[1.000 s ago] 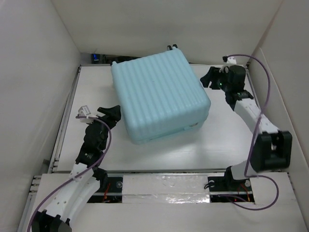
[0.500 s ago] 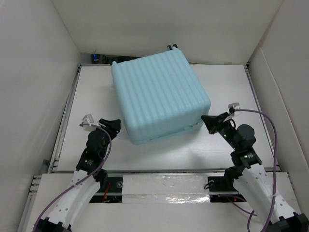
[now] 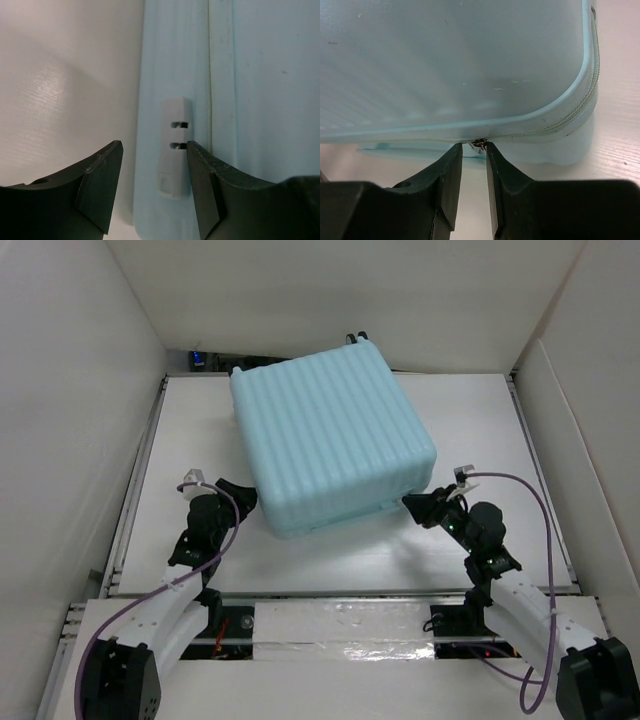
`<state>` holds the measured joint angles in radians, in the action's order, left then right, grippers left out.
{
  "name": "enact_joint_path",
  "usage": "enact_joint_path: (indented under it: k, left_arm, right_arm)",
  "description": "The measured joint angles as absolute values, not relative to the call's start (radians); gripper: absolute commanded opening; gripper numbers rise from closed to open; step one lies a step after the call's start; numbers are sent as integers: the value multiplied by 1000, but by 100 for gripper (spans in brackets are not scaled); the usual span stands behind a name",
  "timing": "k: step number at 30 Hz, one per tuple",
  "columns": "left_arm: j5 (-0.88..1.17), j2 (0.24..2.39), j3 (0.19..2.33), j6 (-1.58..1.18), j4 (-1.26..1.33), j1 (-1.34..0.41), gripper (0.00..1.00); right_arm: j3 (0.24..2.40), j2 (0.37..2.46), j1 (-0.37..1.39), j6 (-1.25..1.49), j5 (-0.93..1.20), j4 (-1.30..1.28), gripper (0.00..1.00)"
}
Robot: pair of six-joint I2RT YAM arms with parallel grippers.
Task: Pack the luggage
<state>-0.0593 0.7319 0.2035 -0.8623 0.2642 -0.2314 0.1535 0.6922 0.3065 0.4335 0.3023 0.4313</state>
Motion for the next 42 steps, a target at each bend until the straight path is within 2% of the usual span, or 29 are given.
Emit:
enact_joint_path:
  k: [5,14,21,22,25,27,28,30,34,40,42]
  left_arm:
    - [14,781,202,-862,361,-185,48]
    - [71,840,202,-854,439,-174,41]
    - [90,842,183,-851,479,-169,41]
    - [93,844,183,-851,483,-168,41]
    - [92,848,183,-851,494,-168,41]
    - [86,849,183,-851,496,-172,41]
    - [78,849,183,-851,497,-178,41]
    - [71,849,183,-850,497,-183,41]
    - [73,849,183,-851,497,-191,41]
    - [85,849,180,-851,500,-195,41]
    - [91,844,176,-851,505,-196,41]
  right_arm:
    - [149,723,323,437,273,470,34]
    - [175,903,365,434,271,532,33]
    - [176,896,450,403,130,535,13]
    - [180,895,467,393,104,531,7]
    - [206,891,519,359,14,490,4]
    - [217,883,552,346,-46,458,10]
    - [220,875,566,342,-68,441,27]
    - [228,857,587,341,-91,427,41]
    - [236,833,609,336,-110,426,43]
    - [237,857,611,334,-125,448,23]
    - [237,875,610,332,-131,464,19]
